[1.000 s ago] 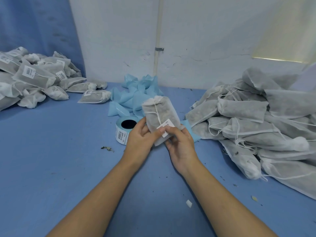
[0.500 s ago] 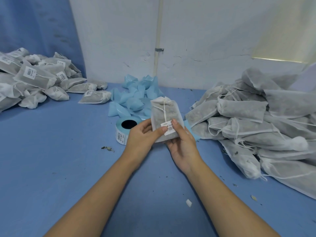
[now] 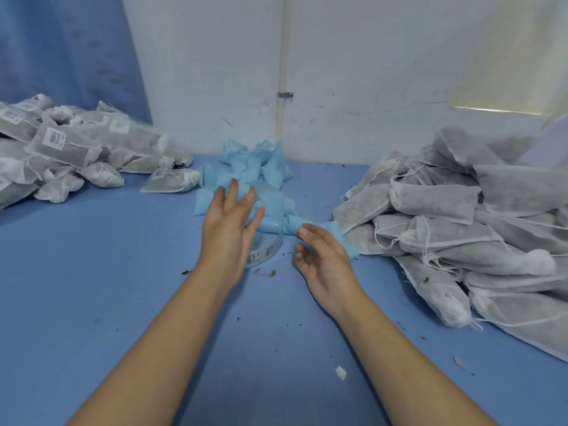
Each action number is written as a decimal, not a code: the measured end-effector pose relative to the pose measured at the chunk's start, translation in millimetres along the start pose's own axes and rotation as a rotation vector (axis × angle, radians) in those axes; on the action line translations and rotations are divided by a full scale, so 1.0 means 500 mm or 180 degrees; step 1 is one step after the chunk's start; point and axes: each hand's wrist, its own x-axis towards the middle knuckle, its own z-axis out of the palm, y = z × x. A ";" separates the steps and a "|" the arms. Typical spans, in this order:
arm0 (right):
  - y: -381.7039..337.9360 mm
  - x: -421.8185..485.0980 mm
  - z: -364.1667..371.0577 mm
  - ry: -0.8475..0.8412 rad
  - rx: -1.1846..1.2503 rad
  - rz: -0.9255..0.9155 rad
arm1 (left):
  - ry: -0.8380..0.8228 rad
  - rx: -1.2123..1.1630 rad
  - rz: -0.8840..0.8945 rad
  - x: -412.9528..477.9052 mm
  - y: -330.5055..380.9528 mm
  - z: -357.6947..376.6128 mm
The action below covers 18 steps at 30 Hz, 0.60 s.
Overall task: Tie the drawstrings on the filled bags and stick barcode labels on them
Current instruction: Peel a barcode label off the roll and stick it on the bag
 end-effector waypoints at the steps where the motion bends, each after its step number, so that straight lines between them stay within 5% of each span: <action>1: -0.001 -0.001 0.001 0.0019 -0.0025 -0.0085 | -0.0057 0.0030 -0.0043 -0.004 -0.006 0.002; 7: -0.045 0.010 0.005 0.0751 -0.0533 -0.1274 | -0.0316 0.0362 -0.0250 -0.029 -0.032 0.022; 18: -0.103 0.024 -0.036 0.0764 -0.0244 -0.0526 | -0.0711 0.1161 -0.0310 -0.044 -0.045 0.019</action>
